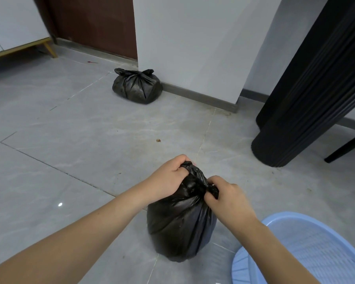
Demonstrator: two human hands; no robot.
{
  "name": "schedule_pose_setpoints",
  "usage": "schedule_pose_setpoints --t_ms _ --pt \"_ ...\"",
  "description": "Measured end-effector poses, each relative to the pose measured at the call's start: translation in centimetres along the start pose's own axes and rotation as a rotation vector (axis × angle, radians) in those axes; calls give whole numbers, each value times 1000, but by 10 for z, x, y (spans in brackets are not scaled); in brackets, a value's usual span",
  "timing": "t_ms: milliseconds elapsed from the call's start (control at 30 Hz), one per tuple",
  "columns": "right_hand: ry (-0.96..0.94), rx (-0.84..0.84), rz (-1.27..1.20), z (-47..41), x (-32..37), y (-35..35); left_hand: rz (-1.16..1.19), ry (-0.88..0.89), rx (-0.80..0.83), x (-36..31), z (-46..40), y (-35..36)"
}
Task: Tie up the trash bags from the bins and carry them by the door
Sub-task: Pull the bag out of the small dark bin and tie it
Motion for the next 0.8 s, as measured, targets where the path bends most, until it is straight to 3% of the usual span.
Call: schedule_pose_setpoints --t_ms 133,333,500,600,700,800 --pt "-109 -25 93 5 -2 5 -12 5 -14 2 -8 11" --pt "-175 -150 111 13 -4 4 -73 -128 -29 5 -16 30" --pt "-217 -168 152 17 -4 2 67 -298 74 10 -17 33" --pt "-152 -164 22 16 -7 4 201 -343 150 11 -12 25" --pt "-68 -138 -225 12 -10 3 270 -266 282 12 -4 18" --pt "-24 -81 -369 10 -9 -1 -132 -55 206 15 3 19"
Point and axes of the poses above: each hand's wrist, its own z-axis away from the middle knuckle, its own y-axis out of the palm, x = y × z, the point moved 2 cm from there along -z, towards the middle knuckle, and after that the axes turned 10 degrees about -z, right-handed, at the moved point
